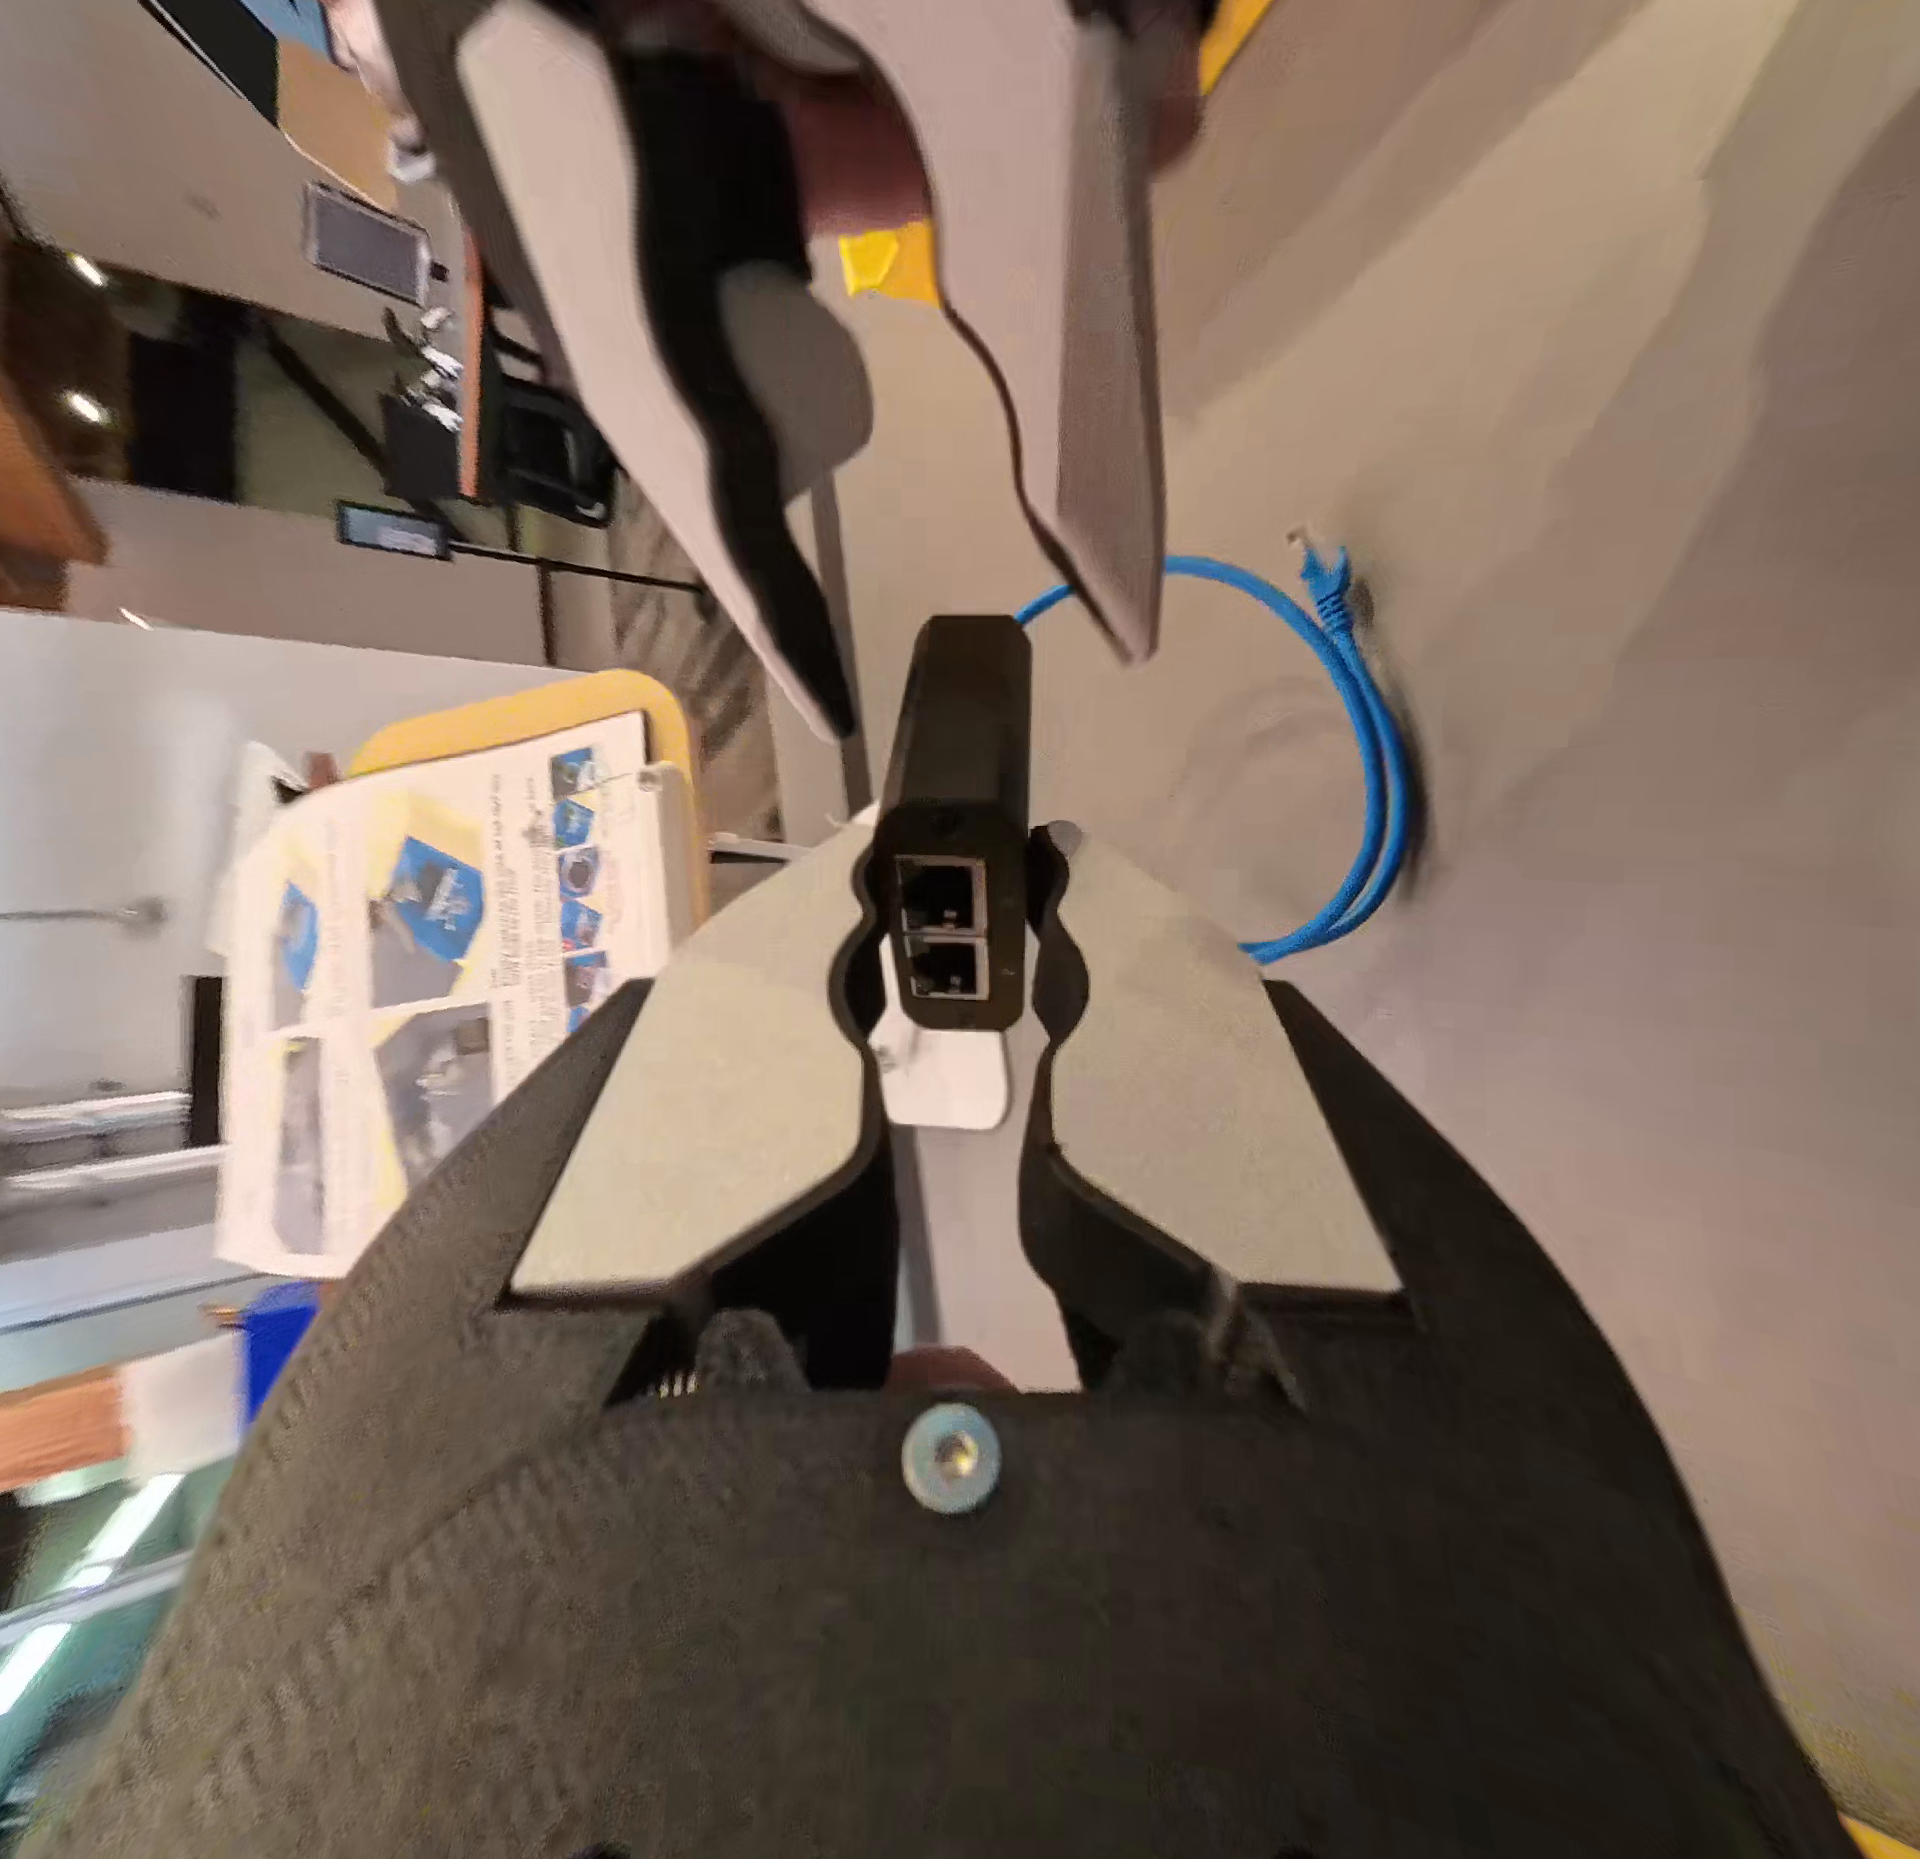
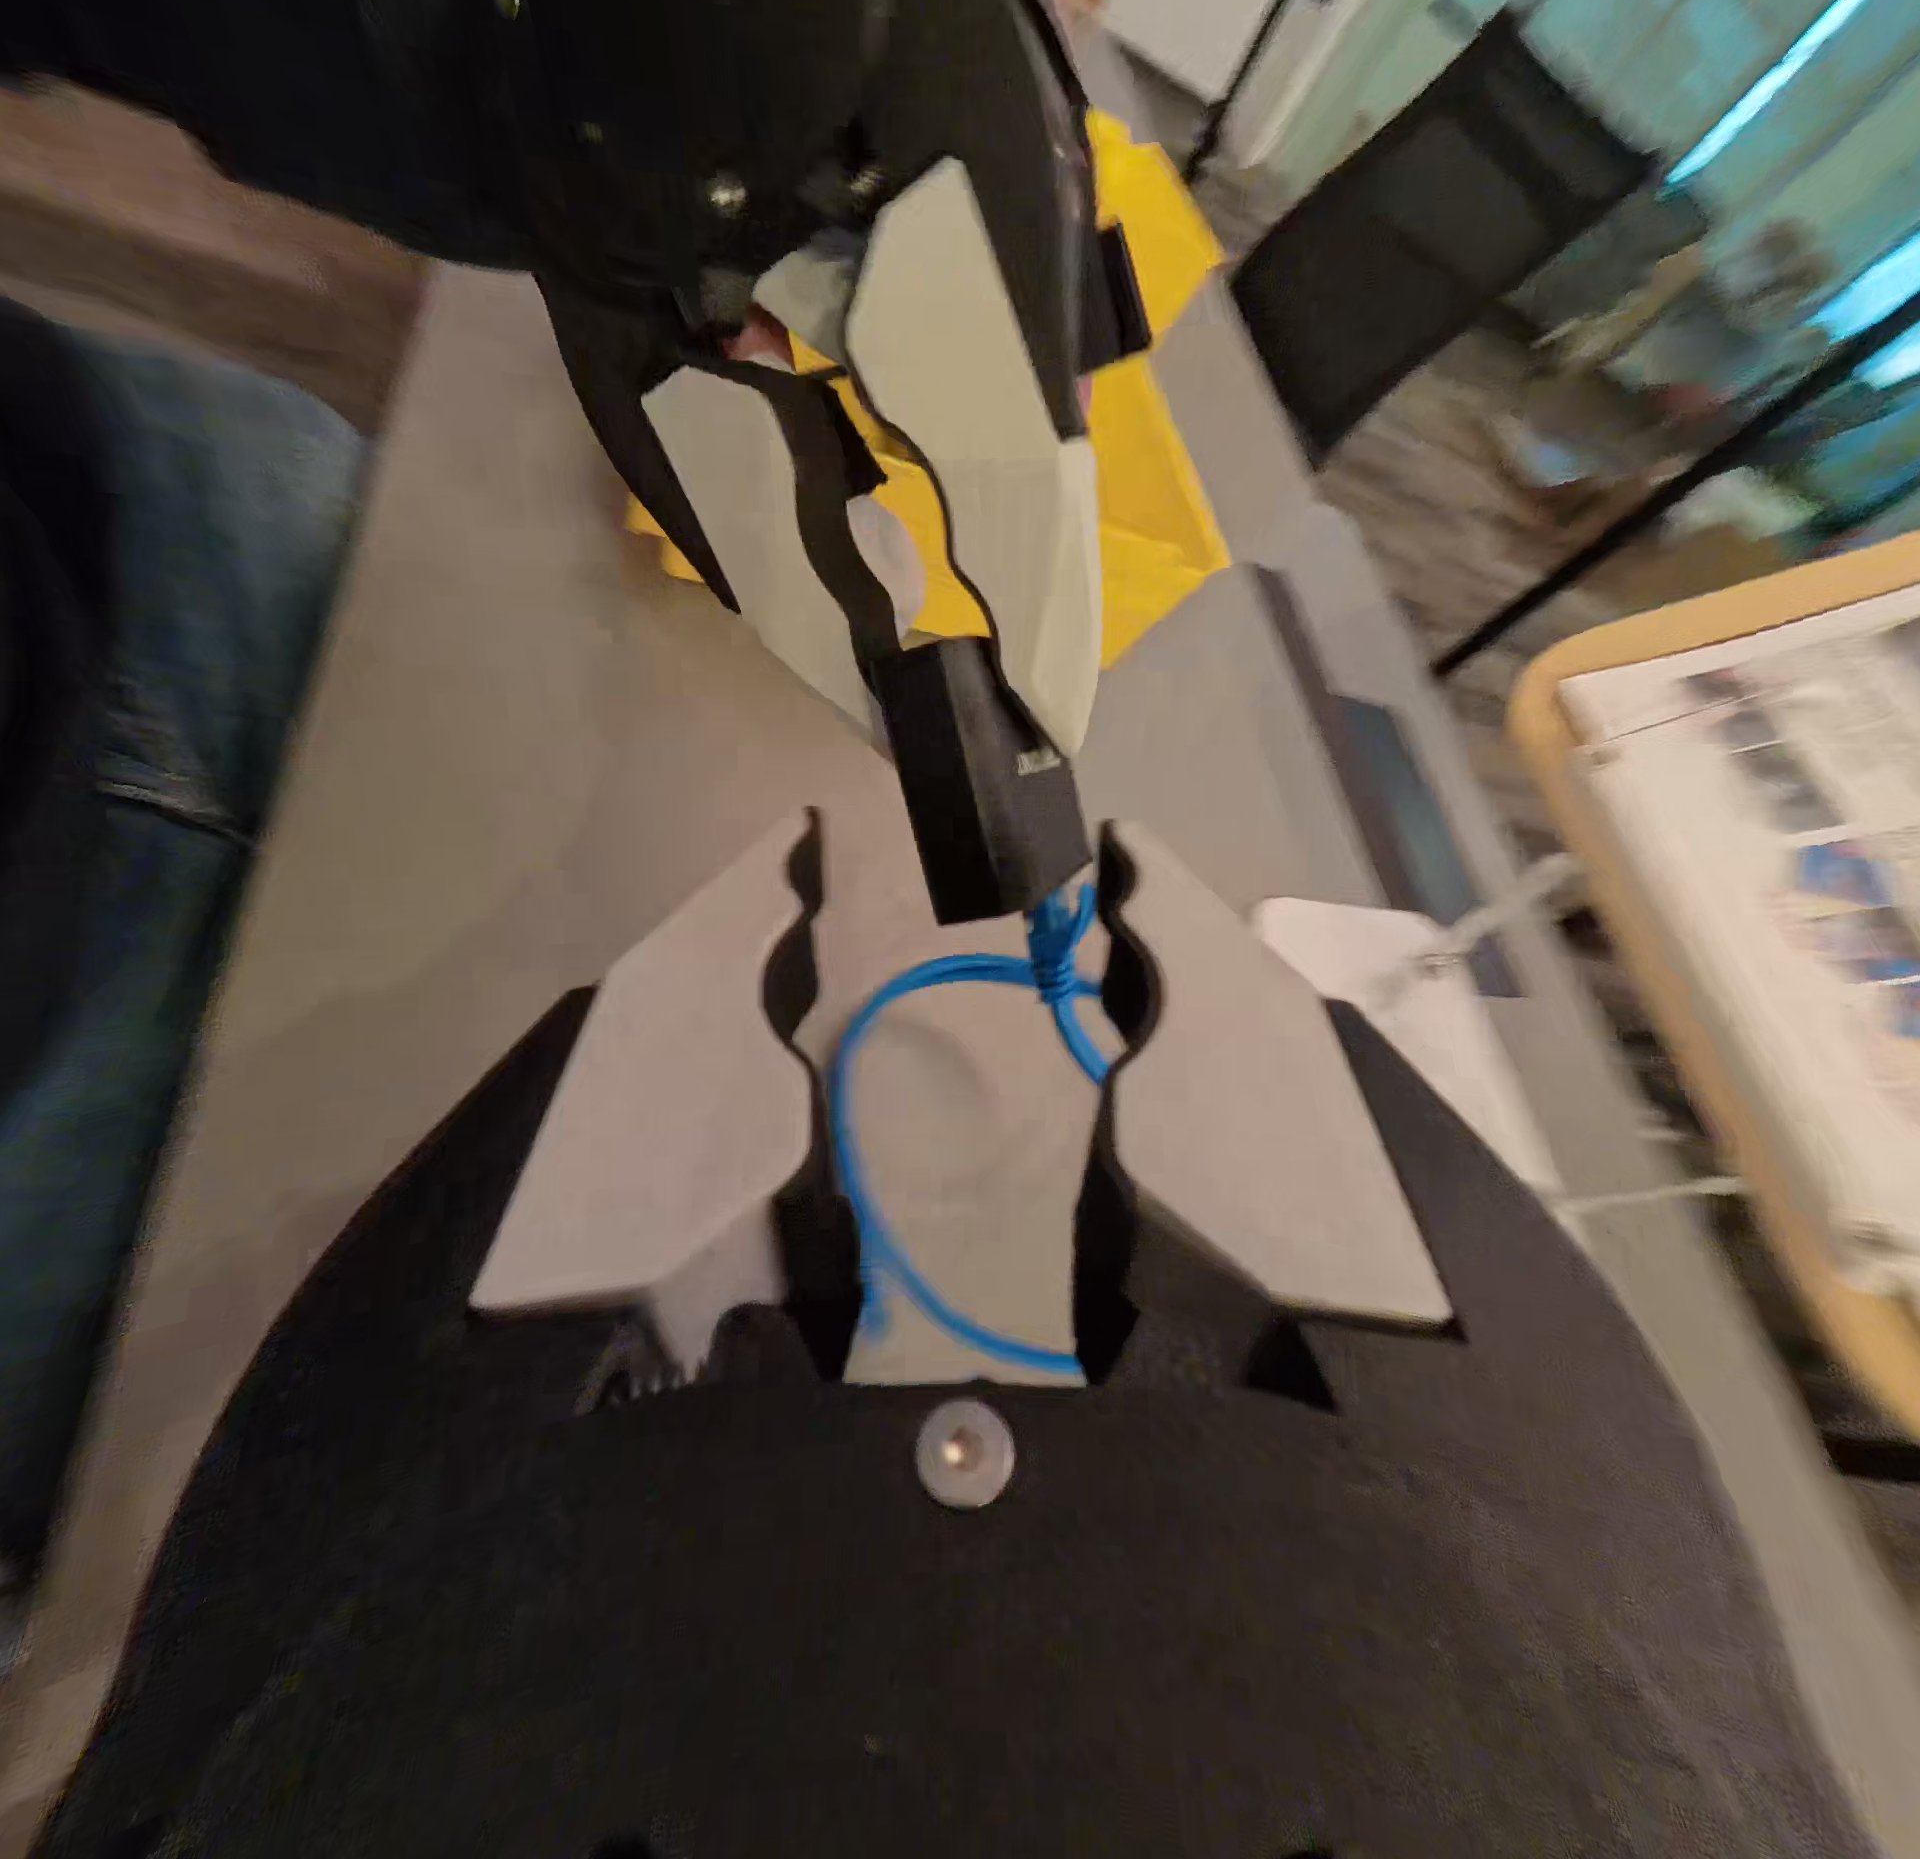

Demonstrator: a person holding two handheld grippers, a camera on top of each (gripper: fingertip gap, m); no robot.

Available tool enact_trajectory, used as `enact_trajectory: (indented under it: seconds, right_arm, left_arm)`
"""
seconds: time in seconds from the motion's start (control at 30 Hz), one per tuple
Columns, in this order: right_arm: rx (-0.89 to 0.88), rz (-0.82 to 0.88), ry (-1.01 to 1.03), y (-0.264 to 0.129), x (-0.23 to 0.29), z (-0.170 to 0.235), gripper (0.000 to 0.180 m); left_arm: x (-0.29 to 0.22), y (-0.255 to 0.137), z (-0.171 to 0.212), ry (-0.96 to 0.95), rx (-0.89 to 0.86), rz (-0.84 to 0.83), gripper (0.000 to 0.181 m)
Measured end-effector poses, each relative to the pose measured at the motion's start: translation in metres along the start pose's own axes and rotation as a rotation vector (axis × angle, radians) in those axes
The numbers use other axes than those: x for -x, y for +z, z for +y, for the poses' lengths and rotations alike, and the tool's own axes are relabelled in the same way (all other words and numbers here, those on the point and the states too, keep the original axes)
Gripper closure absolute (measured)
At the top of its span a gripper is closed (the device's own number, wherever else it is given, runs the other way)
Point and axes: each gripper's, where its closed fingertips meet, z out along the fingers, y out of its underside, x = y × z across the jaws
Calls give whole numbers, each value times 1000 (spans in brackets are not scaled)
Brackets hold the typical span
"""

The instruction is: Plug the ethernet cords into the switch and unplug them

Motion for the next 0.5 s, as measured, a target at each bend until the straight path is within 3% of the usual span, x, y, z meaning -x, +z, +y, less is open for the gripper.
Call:
enact_trajectory:
  seconds: [0.13, 0.23, 0.27, 0.37, 0.4, 0.5]
  right_arm:
    - [24, -199, 112, -1, 1, 10, 93]
    - [101, -327, 84, 12, 11, 16, 79]
    - [115, -382, 92, 17, 18, 17, 79]
    - [126, -581, 168, 25, 43, 16, 98]
    - [125, -612, 191, 26, 47, 16, 106]
    - [128, -595, 195, 29, 49, 19, 106]
  left_arm:
    - [-8, -6, -13, 190, -13, -49, 156]
    - [-10, -10, -25, 267, -43, -65, 156]
    - [-9, -11, -28, 283, -50, -76, 157]
    - [-7, -11, -34, 327, -57, -102, 157]
    - [-8, -11, -32, 341, -49, -104, 156]
    - [-12, -9, -30, 340, -70, -119, 156]
